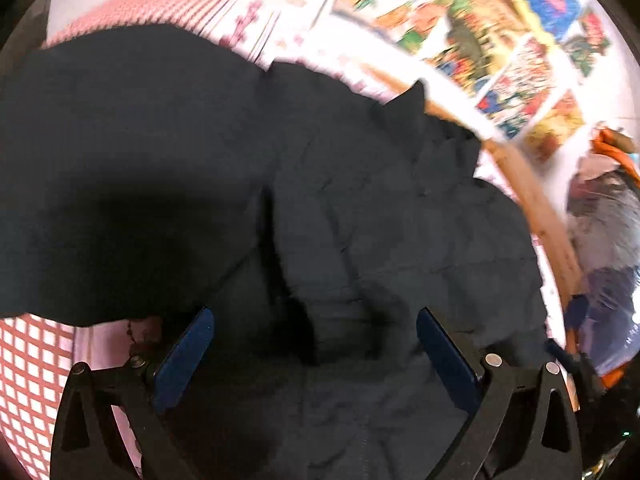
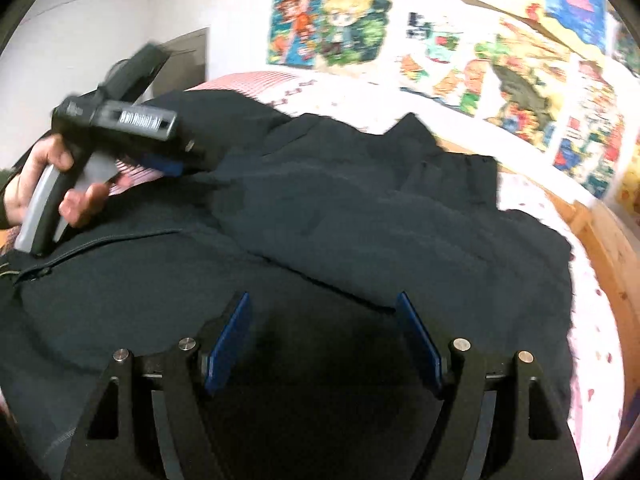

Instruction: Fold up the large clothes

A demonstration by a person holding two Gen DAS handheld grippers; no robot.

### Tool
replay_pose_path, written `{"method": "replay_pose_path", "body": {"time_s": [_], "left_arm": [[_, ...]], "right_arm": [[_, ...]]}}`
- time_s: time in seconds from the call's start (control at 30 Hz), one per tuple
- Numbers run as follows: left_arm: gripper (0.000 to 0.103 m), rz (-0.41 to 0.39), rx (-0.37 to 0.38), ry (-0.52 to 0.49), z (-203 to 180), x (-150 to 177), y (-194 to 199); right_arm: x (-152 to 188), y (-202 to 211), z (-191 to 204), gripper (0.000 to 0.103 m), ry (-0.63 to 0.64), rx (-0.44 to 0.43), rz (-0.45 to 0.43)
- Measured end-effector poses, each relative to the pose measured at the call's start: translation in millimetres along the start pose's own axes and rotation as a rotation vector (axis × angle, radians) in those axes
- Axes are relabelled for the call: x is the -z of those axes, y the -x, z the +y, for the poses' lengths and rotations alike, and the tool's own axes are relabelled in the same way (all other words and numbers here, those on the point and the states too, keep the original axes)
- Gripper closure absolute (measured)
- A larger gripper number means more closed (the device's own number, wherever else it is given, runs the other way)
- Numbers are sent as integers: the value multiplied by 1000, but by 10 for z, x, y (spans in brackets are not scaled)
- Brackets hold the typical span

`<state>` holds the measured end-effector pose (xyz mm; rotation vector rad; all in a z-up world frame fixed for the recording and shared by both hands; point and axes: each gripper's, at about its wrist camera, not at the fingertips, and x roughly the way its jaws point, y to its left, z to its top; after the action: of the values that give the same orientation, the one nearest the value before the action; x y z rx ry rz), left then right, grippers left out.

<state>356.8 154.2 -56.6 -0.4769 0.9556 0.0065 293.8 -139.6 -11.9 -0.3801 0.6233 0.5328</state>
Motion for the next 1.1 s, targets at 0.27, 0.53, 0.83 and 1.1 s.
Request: {"method": "replay_pose_path", "body": {"time_s": [0.27, 0.53, 0.83, 1.1], "left_arm": [[5, 23, -269, -126, -286, 41, -304], [0, 70, -406, -210, -391, 116, -642], [0, 59, -390, -207, -379, 157, -755], [0, -71, -118, 26, 34, 234, 83]], "right_arm": [[-207, -389, -780, 33, -160, 270, 19], [-45, -1225, -1278, 30, -299, 247, 254], [135, -1474, -1173, 21, -282, 289, 249], [125, -1226, -1163, 15, -301, 297, 216]]}}
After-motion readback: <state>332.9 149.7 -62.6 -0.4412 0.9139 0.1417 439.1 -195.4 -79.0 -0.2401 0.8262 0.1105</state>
